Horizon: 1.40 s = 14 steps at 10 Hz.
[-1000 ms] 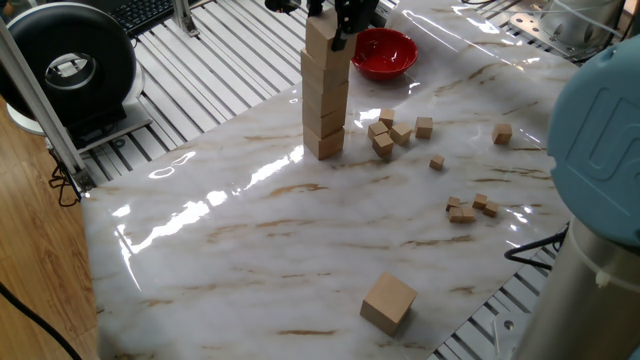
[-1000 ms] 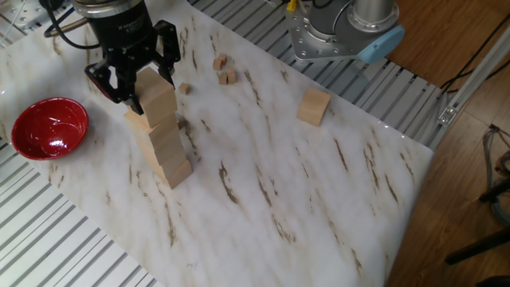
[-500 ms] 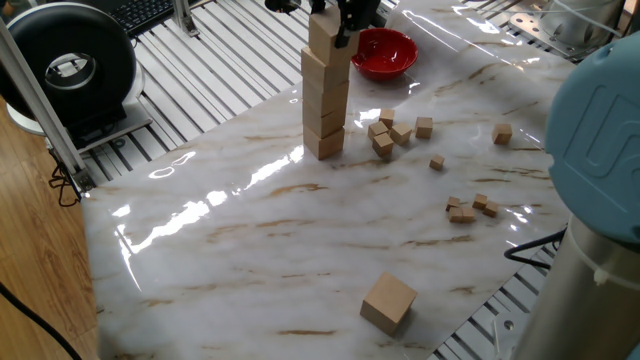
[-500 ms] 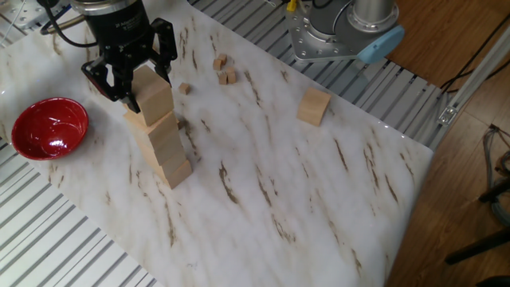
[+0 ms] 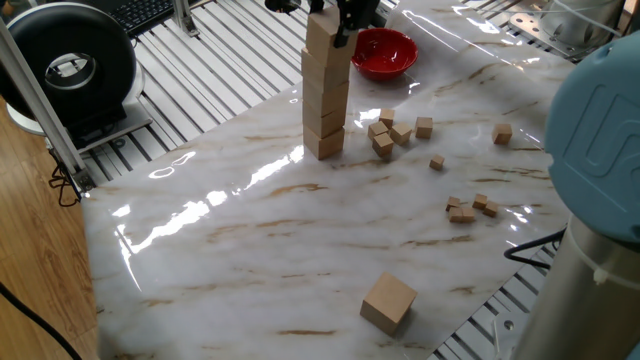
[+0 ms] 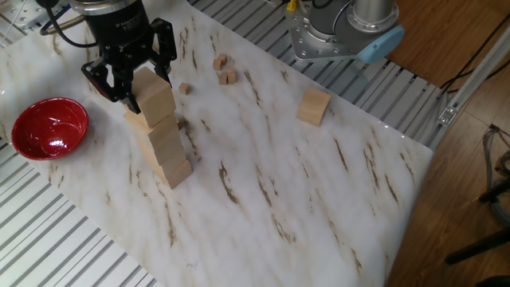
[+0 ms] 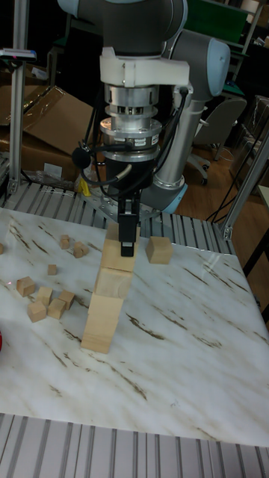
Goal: Stack the blocks in a vertical line of five
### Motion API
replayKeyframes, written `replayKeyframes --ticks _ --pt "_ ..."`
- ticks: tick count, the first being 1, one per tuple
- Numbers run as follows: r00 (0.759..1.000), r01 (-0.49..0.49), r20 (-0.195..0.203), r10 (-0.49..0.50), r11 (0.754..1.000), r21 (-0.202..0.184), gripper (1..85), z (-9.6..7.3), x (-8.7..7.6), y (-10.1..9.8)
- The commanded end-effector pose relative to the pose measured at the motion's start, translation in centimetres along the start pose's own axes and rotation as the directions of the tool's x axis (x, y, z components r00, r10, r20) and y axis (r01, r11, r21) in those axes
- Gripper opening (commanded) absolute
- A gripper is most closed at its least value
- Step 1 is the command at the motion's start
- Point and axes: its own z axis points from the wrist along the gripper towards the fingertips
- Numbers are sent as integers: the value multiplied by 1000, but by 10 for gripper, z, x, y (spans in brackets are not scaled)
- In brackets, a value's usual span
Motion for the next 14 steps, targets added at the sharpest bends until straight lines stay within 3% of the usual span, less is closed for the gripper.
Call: replayKeyframes --ticks 1,4,7,9,14 --pt "1000 7 10 -7 1000 4 600 -2 -3 -1" --pt "1000 14 10 -14 1000 7 643 -1 -3 -3" --pt "999 35 12 -36 999 15 750 -2 -4 -5" --pt "999 46 -5 -46 999 22 823 -8 0 -7" --pt "999 20 -32 -20 1000 8 843 -37 -4 -4"
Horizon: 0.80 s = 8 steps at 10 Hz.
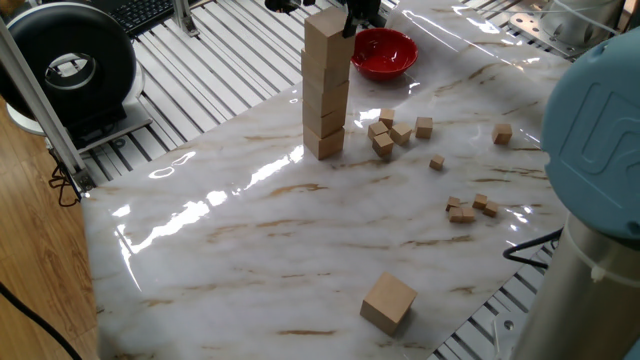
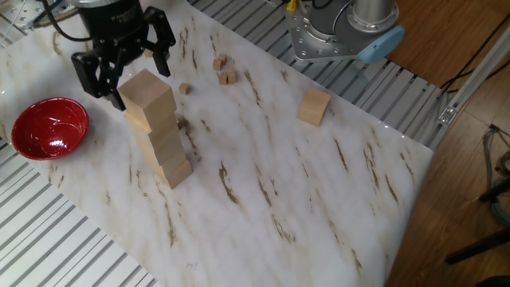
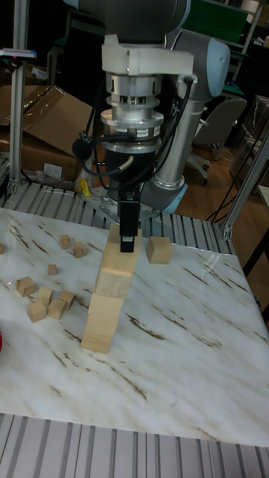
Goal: Stack the blocks in a vertical line of five
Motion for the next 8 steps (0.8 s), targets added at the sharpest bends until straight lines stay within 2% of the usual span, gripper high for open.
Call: replayKeyframes --ticks 1,4,6,8 --pt "1000 -12 -20 12 1000 -6 843 -25 -6 0" --pt "996 -59 -65 58 998 -17 847 -42 -22 -8" --pt "995 -79 -64 78 997 -19 843 -47 -31 -12" --pt "995 -77 -68 76 997 -18 843 -49 -29 -13"
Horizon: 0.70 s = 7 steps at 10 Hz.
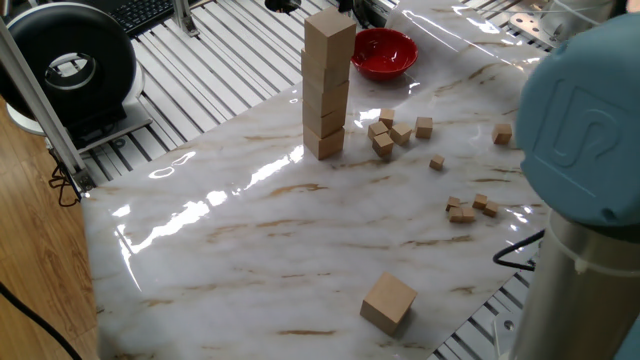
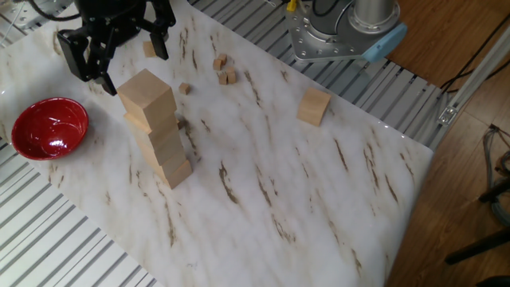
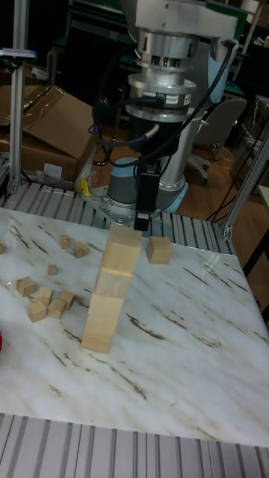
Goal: Stack the blocks in a vertical line of five
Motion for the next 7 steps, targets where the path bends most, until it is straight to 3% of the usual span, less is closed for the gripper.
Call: replayKeyframes --ticks 1,7 --pt "1000 -25 1 25 1000 0 843 -8 -6 -2" --pt "1000 -31 3 31 999 14 833 -8 -6 -7"
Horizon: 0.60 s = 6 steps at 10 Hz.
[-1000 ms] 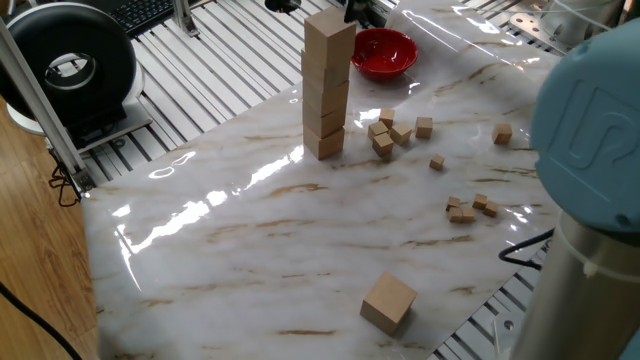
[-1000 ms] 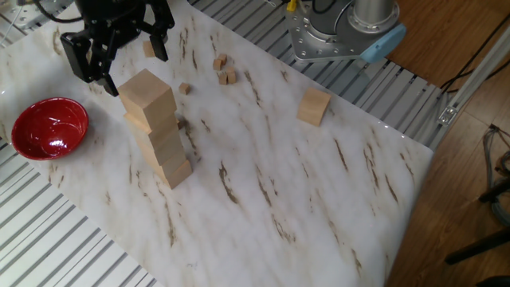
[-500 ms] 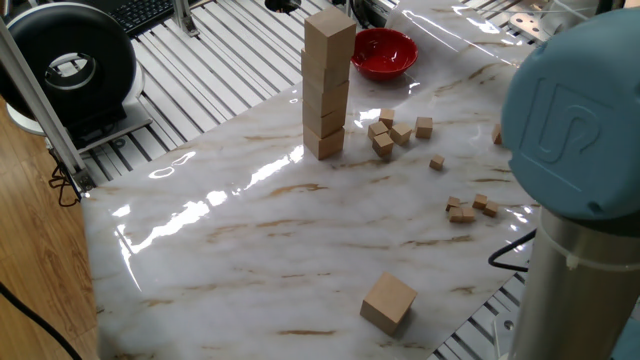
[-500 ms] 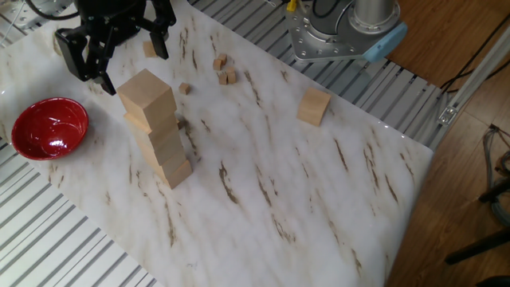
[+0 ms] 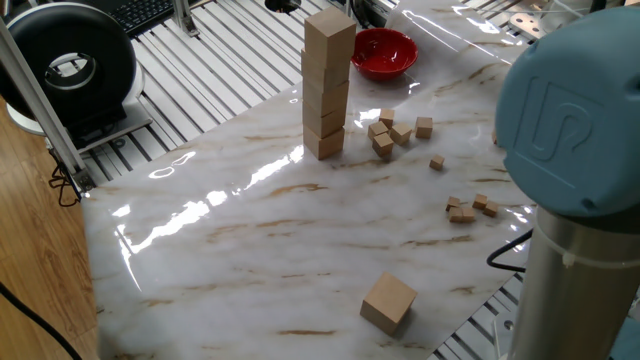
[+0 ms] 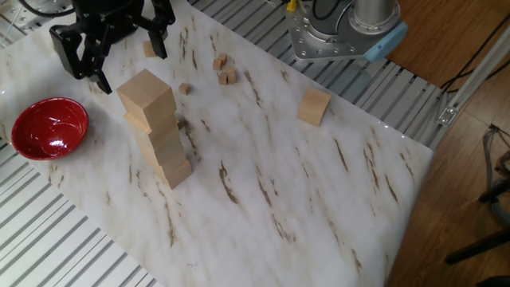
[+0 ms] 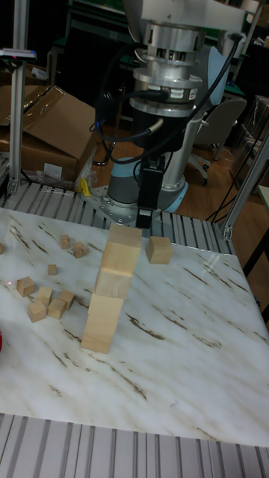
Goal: Stack the blocks in a vertical line of five
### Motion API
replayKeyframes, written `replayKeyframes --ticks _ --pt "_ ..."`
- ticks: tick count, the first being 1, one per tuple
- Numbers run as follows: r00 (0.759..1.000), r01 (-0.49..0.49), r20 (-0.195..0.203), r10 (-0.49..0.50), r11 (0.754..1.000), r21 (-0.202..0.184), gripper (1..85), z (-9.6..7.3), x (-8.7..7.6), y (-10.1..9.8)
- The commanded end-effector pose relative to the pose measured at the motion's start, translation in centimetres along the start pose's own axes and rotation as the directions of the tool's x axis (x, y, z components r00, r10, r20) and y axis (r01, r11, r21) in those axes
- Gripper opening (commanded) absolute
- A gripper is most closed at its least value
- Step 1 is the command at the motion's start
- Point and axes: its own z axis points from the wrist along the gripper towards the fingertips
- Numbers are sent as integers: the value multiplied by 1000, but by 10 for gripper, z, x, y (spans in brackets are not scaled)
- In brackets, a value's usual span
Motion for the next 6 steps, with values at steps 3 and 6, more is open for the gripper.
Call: replayKeyframes --ticks 3,6 --pt "1000 -3 6 3 1000 9 833 -2 -2 -2" --pt "1000 -3 5 3 1000 12 833 -2 -2 -3"
